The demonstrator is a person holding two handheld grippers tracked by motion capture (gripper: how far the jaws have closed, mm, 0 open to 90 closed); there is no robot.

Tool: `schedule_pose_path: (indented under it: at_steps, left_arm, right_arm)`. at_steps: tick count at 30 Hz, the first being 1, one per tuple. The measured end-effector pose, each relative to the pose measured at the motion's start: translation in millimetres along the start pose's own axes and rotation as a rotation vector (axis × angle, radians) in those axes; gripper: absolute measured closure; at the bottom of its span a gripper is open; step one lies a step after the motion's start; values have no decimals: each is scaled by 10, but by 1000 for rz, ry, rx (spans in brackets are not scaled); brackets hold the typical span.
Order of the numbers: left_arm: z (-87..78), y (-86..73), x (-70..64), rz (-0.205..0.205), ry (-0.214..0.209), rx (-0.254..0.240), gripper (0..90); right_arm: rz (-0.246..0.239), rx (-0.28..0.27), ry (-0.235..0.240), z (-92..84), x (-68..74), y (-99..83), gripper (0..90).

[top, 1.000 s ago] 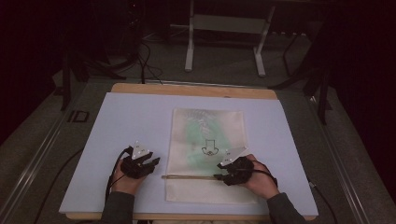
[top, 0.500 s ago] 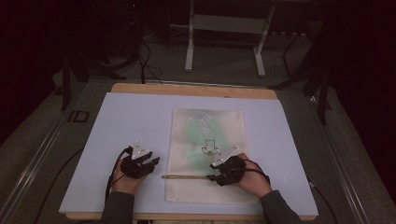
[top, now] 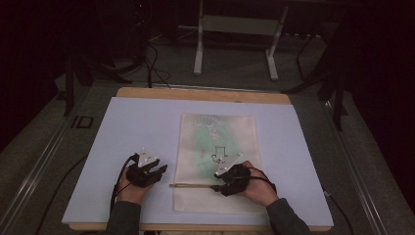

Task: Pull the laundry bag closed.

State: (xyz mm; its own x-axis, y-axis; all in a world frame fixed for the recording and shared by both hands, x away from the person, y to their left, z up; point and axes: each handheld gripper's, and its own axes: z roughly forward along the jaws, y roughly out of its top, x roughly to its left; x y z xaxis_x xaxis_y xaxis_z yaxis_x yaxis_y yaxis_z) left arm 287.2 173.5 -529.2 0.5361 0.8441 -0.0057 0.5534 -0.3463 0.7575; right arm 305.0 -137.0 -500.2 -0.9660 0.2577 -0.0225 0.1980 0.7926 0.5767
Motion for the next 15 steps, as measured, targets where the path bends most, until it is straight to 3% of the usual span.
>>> schedule_pose_path:
  at_steps: [15]
  left_arm:
    - [-1, 1, 1, 1, -1, 0, 595]
  right_arm:
    - [-42, -6, 29, 152, 69, 171, 545]
